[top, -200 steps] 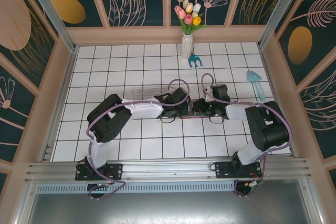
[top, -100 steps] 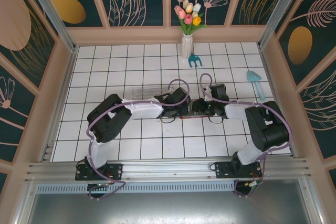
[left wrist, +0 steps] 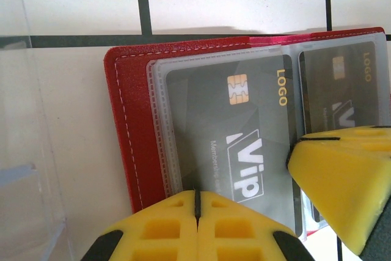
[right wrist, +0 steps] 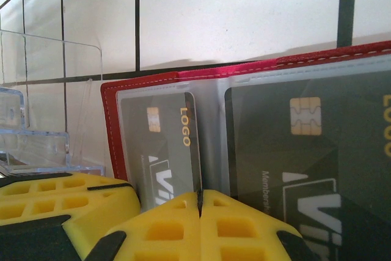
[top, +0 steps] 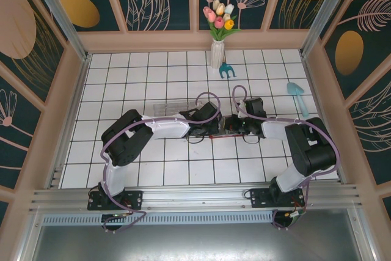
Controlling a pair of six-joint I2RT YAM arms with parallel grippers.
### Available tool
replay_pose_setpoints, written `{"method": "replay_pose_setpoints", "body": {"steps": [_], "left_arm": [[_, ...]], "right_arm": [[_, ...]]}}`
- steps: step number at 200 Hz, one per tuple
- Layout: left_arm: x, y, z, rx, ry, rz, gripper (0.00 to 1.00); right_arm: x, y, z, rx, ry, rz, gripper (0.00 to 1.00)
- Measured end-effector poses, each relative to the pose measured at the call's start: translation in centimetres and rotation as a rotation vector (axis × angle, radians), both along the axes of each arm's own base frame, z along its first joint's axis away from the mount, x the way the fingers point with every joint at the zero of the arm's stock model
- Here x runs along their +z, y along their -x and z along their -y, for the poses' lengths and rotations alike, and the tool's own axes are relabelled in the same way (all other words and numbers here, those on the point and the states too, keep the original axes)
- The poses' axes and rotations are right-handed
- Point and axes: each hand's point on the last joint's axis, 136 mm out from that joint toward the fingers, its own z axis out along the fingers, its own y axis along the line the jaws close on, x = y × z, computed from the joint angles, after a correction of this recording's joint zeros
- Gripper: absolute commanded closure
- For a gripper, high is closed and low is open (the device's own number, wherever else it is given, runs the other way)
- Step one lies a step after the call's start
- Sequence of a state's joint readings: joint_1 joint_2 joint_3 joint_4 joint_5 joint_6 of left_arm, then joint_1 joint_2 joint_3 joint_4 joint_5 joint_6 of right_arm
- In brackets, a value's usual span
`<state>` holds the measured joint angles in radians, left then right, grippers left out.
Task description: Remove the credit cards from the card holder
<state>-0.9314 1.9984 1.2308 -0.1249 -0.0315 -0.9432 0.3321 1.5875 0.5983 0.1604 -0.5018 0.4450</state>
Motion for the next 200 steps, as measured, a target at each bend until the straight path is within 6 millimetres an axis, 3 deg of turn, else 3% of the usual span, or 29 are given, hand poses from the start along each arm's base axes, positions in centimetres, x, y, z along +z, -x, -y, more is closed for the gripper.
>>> {"method": "replay_pose_setpoints", "body": {"steps": [91,200], "left_arm": [[-0.1,0.2,-0.1,-0.001,-0.007,-0.006,1.0],[0.2,0.2,0.5,-0.019,0.025,-0.007,1.0]], "right_arm": [[1.9,-0.2,1.9,-0.062,-0.022,0.049,1.0],[0.8,0.0,3.4,-0.112,0.004,0.011,1.0]]}}
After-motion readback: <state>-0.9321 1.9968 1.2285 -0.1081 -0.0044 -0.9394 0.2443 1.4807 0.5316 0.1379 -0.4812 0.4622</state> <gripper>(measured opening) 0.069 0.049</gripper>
